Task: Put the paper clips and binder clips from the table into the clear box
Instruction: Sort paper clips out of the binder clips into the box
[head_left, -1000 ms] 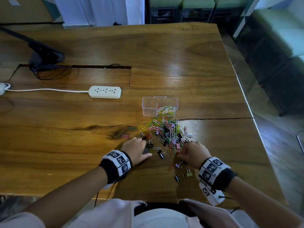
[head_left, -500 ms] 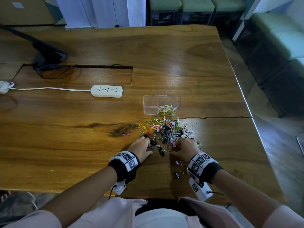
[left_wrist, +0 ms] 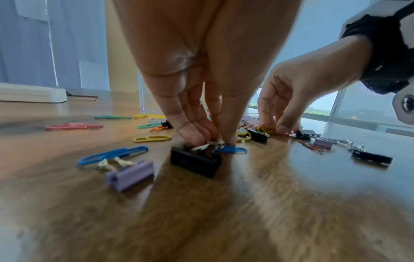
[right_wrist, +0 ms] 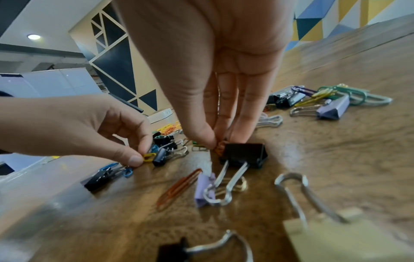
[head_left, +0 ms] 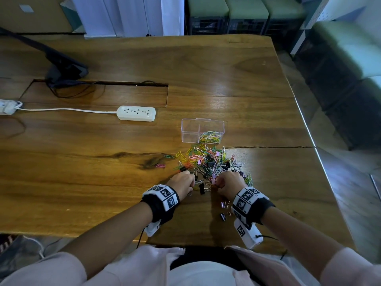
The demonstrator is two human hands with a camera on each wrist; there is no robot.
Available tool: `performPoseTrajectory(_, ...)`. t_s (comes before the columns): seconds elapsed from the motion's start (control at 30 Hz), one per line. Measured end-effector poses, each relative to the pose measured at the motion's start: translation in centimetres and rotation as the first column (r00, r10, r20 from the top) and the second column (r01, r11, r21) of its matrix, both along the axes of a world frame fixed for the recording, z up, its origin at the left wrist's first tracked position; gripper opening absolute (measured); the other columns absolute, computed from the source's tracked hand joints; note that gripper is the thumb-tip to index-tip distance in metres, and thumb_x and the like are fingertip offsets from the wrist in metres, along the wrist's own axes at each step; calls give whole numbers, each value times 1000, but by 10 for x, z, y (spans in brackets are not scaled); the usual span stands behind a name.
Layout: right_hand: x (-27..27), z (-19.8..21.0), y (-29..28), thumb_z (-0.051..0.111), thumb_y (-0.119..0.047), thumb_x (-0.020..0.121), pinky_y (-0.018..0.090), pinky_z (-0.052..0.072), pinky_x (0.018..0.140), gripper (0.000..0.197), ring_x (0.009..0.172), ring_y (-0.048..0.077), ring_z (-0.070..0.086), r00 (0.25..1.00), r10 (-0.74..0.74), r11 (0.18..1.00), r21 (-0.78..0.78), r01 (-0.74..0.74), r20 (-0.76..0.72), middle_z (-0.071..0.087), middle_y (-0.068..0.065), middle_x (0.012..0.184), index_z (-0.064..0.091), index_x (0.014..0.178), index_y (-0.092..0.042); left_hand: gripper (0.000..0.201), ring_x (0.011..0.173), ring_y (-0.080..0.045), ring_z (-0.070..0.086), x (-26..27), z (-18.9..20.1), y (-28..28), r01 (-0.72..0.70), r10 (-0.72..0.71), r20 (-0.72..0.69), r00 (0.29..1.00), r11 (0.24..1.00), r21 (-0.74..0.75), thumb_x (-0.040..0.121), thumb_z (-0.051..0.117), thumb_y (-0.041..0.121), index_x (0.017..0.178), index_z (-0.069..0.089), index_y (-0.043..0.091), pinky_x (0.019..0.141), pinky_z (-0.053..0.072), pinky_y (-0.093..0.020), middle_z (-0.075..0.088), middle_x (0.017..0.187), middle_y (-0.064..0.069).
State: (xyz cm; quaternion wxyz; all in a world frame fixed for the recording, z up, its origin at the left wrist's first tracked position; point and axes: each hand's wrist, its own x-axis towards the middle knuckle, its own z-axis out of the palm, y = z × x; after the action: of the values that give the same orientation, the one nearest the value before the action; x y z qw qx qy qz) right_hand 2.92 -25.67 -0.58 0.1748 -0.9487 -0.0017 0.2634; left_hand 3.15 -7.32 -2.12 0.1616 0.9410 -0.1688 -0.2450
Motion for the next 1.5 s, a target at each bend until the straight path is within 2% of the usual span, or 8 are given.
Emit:
performPoseTrajectory(0.3, 0, 1, -2, 68, -9, 75, 25, 54, 78, 13, 88, 15, 60, 998, 50, 998, -29, -51, -29, 66, 0, 95, 66, 85, -18, 12, 100, -22, 57, 9, 5, -2, 124, -123, 7, 992, 992, -9, 89, 59, 10, 100, 58, 10, 81, 44, -31, 64, 103, -6)
performPoseTrajectory(0.4, 0, 2, -4, 68, -8, 75, 26, 54, 80, 12, 90, 15, 60, 995, 88, 996, -21, -89, -41, 66, 1, 96, 67, 83, -16, 15, 105, -22, 56, 11, 6, 0, 139, -139, -10, 990, 990, -9, 89, 59, 11, 104, 61, 12, 87, 44, -32, 63, 108, -5)
performPoseTrajectory(0.7, 2, 8, -8, 68, -11, 79, 15, 44, 71, 9, 82, 9, 53, 991, 120, 993, 28, -118, -58, 66, 2, 97, 69, 89, -10, 11, 101, -17, 59, 18, 18, 12, 173, -175, -67, 982, 984, -37, 88, 62, 19, 97, 67, 15, 84, 48, -29, 65, 107, -3)
performPoseTrajectory(0.83, 8, 9, -10, 68, -7, 79, 17, 51, 72, 9, 79, 8, 56, 994, 84, 996, 46, -81, -65, 66, 1, 91, 70, 87, -8, 12, 100, -17, 59, 12, 19, 17, 246, -241, -122, 963, 969, 28, 89, 61, 16, 99, 66, 16, 79, 49, -26, 64, 106, -2)
performPoseTrajectory(0.97, 22, 18, -13, 71, -14, 78, 12, 47, 63, 7, 75, 4, 56, 996, 91, 993, 79, -91, 6, 65, -2, 85, 70, 83, -11, 21, 105, -18, 56, 6, 16, 15, 284, -277, -73, 958, 953, 108, 91, 57, 17, 111, 61, 18, 87, 50, -32, 61, 111, -1)
performPoseTrajectory(1.1, 50, 43, -16, 70, -13, 78, 15, 53, 58, 11, 67, 5, 63, 998, -43, 973, 229, 31, 46, 67, -3, 76, 65, 70, -17, 17, 109, -21, 52, 6, 13, 15, 343, -340, -45, 939, 928, 147, 93, 53, 18, 109, 58, 15, 93, 48, -35, 58, 113, -4)
performPoseTrajectory(1.23, 83, 70, -17, 71, -12, 78, 13, 52, 56, 6, 67, 6, 64, 980, -154, 947, 303, 110, 126, 66, -3, 76, 66, 75, -15, 15, 109, -24, 52, 6, 14, 11, 340, -334, -62, 940, 924, 173, 93, 53, 16, 106, 59, 11, 92, 45, -34, 56, 114, -7)
performPoseTrajectory(1.5, 135, 86, -17, 73, -8, 76, 15, 48, 54, 5, 59, 2, 55, 933, -303, 926, 292, 240, 193, 66, -1, 70, 69, 74, -7, 10, 105, -24, 54, 10, 16, 8, 300, -290, -83, 953, 941, 155, 91, 55, 12, 98, 62, 7, 82, 42, -29, 55, 112, -8)
